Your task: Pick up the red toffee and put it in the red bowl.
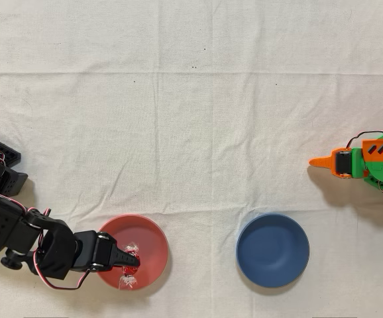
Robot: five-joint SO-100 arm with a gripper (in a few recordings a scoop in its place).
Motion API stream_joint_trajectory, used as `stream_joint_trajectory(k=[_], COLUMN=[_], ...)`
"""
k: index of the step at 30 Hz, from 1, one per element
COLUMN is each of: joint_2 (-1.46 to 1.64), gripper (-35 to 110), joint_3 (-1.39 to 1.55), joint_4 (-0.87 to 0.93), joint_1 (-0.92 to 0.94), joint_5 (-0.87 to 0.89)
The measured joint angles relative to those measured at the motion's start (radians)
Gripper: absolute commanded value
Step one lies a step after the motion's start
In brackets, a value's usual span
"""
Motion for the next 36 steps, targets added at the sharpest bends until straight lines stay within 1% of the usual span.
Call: stream_joint_trajectory(k=[15,26,36], joint_2=[-0.008,-0.008,0.017], gripper=[26,29,28], joint_3=[0.000,0.000,-0.002], joint_4=[0.006,0.006,0.064], joint_1=[0.005,0.029,0.009], joint_5=[0.018,0.009,0.046])
